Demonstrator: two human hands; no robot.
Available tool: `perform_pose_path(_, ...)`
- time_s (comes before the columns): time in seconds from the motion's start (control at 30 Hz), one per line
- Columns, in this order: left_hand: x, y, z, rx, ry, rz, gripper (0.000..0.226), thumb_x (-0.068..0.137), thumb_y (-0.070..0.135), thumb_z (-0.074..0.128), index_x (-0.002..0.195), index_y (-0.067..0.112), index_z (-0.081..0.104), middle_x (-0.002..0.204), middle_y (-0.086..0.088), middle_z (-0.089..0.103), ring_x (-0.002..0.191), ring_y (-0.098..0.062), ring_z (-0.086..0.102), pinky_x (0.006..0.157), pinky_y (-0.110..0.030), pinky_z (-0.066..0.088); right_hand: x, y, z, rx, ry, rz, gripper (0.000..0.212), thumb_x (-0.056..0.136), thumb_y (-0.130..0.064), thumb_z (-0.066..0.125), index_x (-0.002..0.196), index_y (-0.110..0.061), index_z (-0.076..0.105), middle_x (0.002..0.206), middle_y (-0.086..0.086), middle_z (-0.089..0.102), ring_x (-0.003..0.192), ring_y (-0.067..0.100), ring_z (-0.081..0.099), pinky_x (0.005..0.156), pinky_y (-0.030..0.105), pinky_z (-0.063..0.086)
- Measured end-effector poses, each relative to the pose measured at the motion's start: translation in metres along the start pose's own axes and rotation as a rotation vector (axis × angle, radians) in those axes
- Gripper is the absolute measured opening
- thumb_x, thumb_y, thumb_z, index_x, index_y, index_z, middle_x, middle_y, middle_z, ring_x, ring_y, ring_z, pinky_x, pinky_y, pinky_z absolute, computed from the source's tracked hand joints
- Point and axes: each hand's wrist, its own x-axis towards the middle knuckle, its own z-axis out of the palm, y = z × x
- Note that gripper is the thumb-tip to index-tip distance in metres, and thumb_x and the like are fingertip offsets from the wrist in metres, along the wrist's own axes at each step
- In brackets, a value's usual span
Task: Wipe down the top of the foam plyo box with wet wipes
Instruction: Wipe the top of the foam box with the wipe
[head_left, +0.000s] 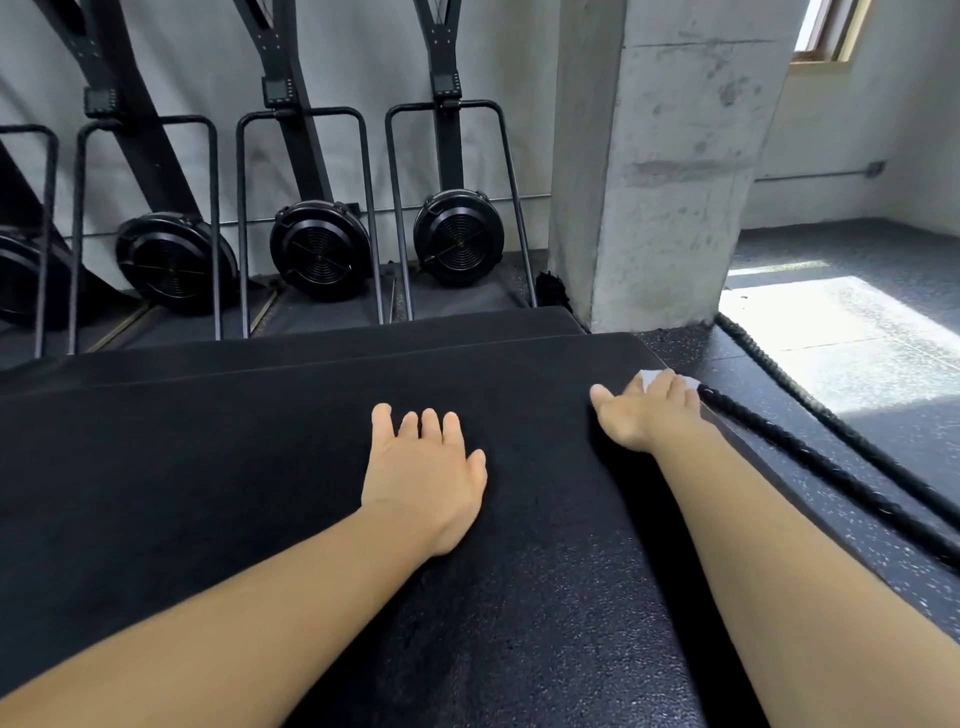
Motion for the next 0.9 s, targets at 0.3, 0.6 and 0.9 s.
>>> perform_pose_path(0.3, 0.002, -0.001, 0.002, 0.009, 0.013, -0.001, 0.066, 0.097, 0.044, 0.002, 0.148, 0.008, 0.024, 0.135, -0.005, 0.046, 0.126, -0.027, 0.04, 0.112, -0.053, -0.002, 0.06, -0.01, -0.018, 0.115, 0.05, -0.101, 0.064, 0.102, -0.049, 0.023, 0.154, -0.01, 0.027, 0.158, 0.014, 0.023, 0.147, 0.034, 0.013, 0.119, 0.048, 0.018)
perform_pose_path(0.6, -0.001, 0.001, -0.003, 0.046, 0.009, -0.007, 0.06, 0.097, 0.041, 0.006, 0.139, 0.008, 0.034, 0.119, -0.005, 0.051, 0.113, -0.027, 0.047, 0.113, -0.054, 0.004, 0.037, 0.031, 0.001, 0.156, 0.023, -0.116, 0.068, 0.097, -0.052, 0.018, 0.157, -0.022, 0.018, 0.165, 0.004, 0.009, 0.151, 0.031, 0.007, 0.12, 0.051, 0.013)
perform_pose_path(0.9, -0.012, 0.011, -0.018, 0.085, 0.02, -0.097, 0.051, 0.101, 0.039, 0.011, 0.123, 0.014, 0.049, 0.09, -0.002, 0.054, 0.086, -0.025, 0.051, 0.114, -0.052, 0.006, -0.045, 0.084, 0.013, 0.171, 0.014, -0.129, 0.03, 0.097, -0.044, 0.021, 0.11, -0.021, 0.035, 0.152, 0.014, 0.03, 0.14, 0.034, 0.026, 0.116, 0.048, 0.02)
